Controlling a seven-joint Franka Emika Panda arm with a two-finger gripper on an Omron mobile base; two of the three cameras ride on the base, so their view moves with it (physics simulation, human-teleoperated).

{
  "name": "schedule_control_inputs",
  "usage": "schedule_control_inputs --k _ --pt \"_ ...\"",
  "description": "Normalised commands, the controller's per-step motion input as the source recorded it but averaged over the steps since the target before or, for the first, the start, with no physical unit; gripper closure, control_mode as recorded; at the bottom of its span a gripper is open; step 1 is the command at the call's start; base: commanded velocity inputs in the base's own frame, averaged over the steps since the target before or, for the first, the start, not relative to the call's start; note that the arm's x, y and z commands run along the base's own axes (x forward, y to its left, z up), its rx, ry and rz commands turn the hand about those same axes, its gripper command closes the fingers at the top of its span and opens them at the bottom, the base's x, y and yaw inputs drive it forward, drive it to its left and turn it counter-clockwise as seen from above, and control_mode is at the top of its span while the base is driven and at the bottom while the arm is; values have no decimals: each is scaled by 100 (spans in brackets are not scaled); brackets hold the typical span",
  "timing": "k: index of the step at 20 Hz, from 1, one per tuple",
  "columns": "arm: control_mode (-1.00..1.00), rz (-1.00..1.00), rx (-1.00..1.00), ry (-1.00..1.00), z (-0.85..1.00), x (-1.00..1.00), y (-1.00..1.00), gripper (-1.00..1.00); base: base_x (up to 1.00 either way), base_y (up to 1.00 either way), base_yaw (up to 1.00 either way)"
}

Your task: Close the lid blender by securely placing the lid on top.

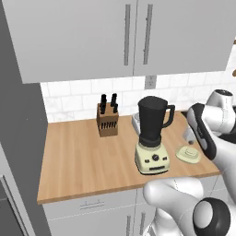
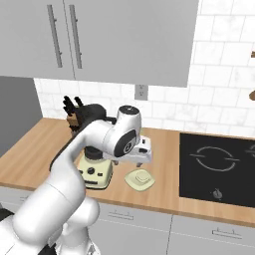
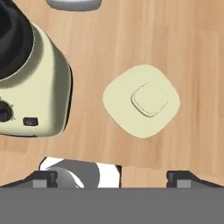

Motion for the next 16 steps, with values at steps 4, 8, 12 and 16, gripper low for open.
schedule_control_inputs --k 4,8,12,16 --pt "-100 19 0 -1 -24 2 -28 -100 0 0 0" --pt "-100 20 0 0 -32 8 -32 -100 0 0 0" --pt "-100 20 0 0 -35 19 -13 -100 0 0 0" --pt "-100 20 0 0 -27 21 0 -100 0 0 0"
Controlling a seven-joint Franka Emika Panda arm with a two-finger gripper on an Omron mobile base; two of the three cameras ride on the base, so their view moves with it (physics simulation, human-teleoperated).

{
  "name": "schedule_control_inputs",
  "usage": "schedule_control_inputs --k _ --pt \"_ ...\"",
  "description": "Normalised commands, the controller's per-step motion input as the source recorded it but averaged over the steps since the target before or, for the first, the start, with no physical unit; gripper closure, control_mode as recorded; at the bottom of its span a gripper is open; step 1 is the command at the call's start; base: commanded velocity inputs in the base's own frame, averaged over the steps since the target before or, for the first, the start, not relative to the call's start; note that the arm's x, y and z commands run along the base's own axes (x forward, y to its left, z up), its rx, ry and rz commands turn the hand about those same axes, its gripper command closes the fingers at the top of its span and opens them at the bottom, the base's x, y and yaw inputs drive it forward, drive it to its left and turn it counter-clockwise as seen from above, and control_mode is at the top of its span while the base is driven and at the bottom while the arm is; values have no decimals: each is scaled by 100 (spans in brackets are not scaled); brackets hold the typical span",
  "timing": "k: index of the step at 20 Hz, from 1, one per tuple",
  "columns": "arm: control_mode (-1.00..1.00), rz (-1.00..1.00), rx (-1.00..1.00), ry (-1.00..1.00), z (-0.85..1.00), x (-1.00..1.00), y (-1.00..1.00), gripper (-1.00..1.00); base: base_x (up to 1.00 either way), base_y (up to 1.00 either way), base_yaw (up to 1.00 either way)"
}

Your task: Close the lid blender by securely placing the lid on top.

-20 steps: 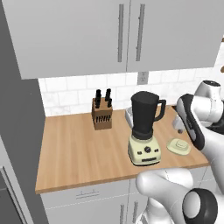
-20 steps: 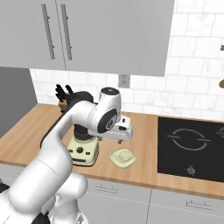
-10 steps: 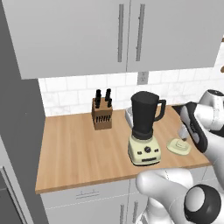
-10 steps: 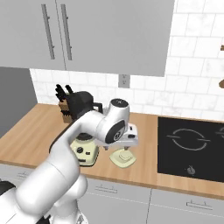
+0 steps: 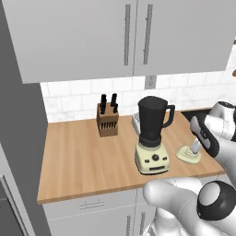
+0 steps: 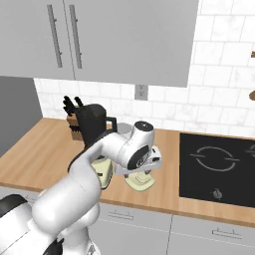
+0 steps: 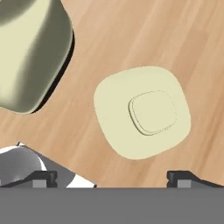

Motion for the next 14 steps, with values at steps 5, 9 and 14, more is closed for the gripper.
schedule_control_inputs --k 5,9,14 --pt "-100 13 0 0 -14 15 -1 -100 0 0 0" --pt "-100 9 0 0 -13 19 0 -100 0 0 0" --pt "-100 7 0 0 -21 21 0 -100 0 0 0"
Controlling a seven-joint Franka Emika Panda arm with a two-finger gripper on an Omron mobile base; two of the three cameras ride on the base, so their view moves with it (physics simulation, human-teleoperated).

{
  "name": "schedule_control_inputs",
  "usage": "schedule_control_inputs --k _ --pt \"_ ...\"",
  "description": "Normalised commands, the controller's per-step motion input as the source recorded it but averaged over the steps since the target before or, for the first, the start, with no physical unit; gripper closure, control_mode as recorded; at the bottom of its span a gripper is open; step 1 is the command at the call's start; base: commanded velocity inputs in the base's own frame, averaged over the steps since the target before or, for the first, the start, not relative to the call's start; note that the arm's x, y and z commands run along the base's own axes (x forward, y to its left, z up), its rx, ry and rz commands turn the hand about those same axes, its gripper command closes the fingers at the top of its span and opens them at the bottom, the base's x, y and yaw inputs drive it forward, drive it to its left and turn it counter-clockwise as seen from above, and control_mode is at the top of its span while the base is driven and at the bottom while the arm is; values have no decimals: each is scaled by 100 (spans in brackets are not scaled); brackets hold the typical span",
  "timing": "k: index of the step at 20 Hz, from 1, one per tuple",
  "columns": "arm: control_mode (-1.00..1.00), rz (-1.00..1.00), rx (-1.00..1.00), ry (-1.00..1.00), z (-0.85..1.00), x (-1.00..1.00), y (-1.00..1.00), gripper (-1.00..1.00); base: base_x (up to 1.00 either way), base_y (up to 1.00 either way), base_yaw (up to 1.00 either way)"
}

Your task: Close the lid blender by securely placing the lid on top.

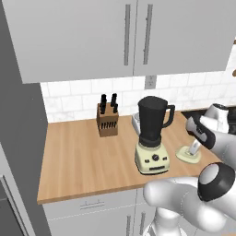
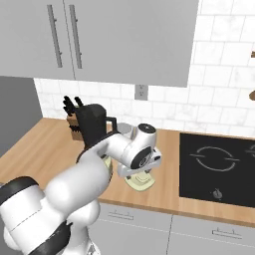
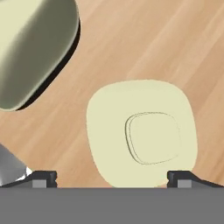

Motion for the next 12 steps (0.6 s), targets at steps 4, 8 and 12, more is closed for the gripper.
schedule_control_inputs --k 4,8,12 --pt "-100 0 0 3 -20 35 -5 -100 0 0 0" --pt "-100 0 0 5 -16 34 -11 -100 0 0 0" --pt "-100 0 0 3 -20 17 -18 -100 0 0 0"
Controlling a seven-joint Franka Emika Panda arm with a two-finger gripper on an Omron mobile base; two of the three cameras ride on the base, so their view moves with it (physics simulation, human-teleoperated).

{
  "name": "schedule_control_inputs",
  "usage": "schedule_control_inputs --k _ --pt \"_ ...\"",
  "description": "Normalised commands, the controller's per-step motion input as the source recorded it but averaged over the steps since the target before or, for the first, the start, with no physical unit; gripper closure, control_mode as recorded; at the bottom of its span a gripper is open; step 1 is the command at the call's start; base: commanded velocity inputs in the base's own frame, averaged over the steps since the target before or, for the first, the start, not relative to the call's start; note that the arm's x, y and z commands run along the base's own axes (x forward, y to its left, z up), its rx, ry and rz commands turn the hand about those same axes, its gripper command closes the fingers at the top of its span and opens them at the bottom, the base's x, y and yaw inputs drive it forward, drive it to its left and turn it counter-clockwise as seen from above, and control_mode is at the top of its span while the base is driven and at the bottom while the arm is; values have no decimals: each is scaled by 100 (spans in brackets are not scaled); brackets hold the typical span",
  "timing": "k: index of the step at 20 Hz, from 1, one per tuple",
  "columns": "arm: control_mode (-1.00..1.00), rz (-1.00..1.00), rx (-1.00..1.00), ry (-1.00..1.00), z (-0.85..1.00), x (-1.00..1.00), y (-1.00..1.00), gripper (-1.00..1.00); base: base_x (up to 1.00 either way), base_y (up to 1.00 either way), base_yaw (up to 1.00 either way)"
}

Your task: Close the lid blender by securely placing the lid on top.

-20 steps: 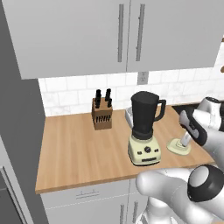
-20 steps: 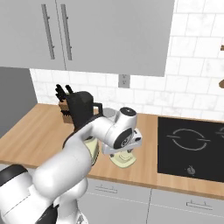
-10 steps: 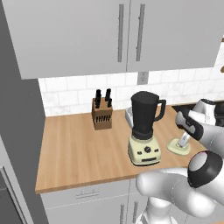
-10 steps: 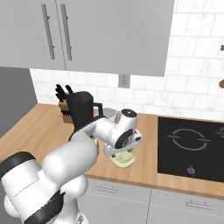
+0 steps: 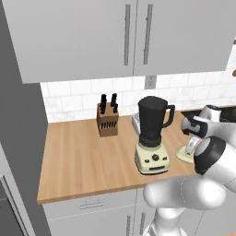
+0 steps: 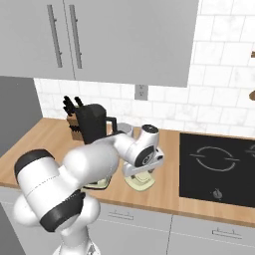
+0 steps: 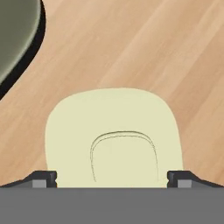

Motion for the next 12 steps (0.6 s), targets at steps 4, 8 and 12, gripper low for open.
schedule_control_inputs --k 4,8,12 --pt "-100 1 0 1 -26 12 -8 -100 0 0 0" --pt "-100 4 0 0 -32 3 -2 -100 0 0 0" --pt "-100 7 0 0 -35 0 4 -100 0 0 0"
